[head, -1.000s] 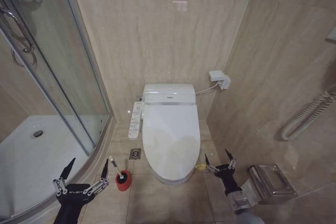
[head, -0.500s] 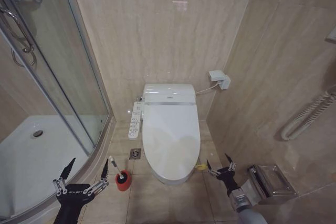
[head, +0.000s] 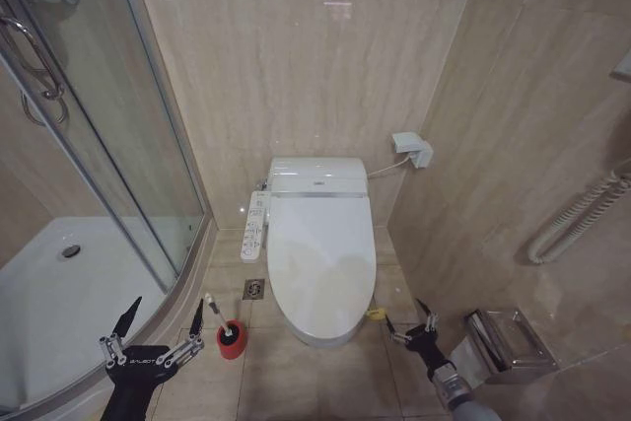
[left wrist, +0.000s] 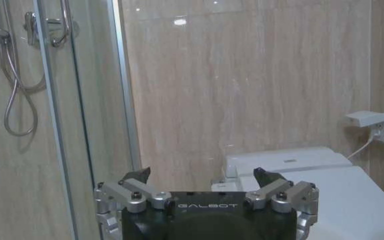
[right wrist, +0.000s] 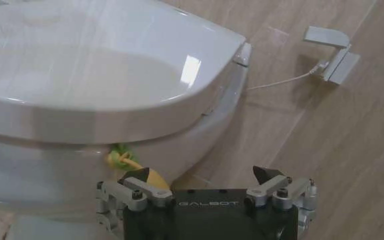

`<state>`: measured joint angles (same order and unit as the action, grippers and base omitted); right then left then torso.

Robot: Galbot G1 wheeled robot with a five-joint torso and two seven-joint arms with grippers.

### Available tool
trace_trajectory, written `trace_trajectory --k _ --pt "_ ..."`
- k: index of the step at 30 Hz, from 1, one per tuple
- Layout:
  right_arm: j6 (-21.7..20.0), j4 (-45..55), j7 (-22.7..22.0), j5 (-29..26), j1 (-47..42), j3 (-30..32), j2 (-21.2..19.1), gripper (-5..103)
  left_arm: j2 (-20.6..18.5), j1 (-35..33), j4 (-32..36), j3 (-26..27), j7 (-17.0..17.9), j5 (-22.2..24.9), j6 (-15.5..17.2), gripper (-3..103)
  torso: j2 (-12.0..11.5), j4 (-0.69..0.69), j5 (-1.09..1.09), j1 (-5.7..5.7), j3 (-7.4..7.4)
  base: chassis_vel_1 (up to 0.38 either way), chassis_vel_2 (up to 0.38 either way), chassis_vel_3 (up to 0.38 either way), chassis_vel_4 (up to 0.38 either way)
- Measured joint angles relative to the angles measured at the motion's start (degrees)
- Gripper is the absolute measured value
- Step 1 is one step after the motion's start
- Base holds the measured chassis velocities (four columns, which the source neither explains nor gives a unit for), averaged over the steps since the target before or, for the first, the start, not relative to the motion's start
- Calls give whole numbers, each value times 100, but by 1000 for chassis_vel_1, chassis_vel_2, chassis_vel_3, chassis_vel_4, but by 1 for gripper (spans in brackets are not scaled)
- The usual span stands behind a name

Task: Open the toilet lid, clean the toilet bowl with a toilet brush, close the toilet lid, and flush.

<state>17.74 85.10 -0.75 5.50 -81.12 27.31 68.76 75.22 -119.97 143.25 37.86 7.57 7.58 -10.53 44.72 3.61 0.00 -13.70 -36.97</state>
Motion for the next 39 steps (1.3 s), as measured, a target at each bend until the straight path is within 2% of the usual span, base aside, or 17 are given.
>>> trace_trajectory --k 15,27,39 --pt "74 -314 12 245 121 -105 254 100 0 0 0 0 0 0 0 100 0 0 0 0 0 0 0 0 0" --pt "104 -605 -78 278 481 -128 630 100 0 0 0 0 0 0 0 100 0 0 0 0 0 0 0 0 0" --pt "208 -911 -106 362 808 -72 624 100 0 0 0 0 0 0 0 100 0 -1 1 0 0 0 0 0 0"
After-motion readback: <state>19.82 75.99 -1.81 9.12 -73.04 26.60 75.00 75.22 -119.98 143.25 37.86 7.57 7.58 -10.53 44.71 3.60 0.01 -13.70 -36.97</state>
